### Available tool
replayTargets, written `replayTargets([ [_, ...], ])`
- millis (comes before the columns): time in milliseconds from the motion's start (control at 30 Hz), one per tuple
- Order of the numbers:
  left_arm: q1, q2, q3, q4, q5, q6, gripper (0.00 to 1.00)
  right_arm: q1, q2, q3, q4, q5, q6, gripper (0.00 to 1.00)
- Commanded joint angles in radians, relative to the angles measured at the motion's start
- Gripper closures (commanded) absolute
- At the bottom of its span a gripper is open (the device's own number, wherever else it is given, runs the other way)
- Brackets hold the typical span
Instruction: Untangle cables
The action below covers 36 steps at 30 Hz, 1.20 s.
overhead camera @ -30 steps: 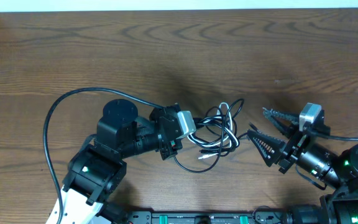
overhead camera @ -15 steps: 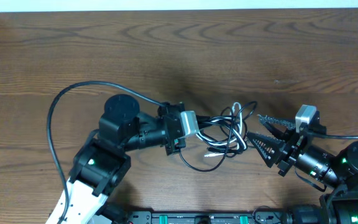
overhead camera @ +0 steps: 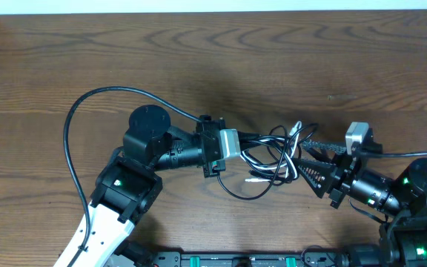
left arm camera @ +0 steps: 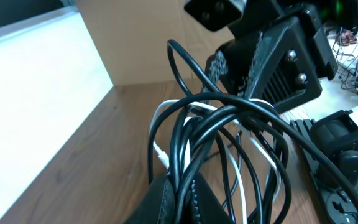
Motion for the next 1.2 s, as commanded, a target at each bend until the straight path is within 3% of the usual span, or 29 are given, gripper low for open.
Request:
replayTargets([
  [0, 0.004, -0.001, 0.034, 0.029, 0.031, -0.003, 0.93, 0.004, 0.017, -0.002, -0.002, -0.041, -0.005, 0.55],
  [233, 0.004, 0.043, 0.034, 0.068, 0.024, -0.011, 0.93, 0.004, 0.046, -0.002, -0.002, -0.071, -0.005, 0.57],
  [533, 0.003, 0.098, 0.034, 0.214, 0.024, -0.211, 0.93, 0.004, 0.078, -0.003, -0.002, -0.115, -0.005, 0.61],
  [633, -0.011, 0.098, 0.034, 0.217, 0.024, -0.217, 0.92, 0.004, 0.096, -0.003, -0.002, -0.115, -0.006, 0.65],
  [833, -0.031, 0.098, 0.034, 0.217, 0.024, -0.217, 0.92, 0.004, 0.136, -0.003, 0.005, -0.064, -0.005, 0.97],
  [1167, -0.017, 0.097, 0.034, 0.212, 0.023, -0.217, 0.92, 0.002, 0.155, -0.003, -0.005, 0.145, -0.006, 0.99],
])
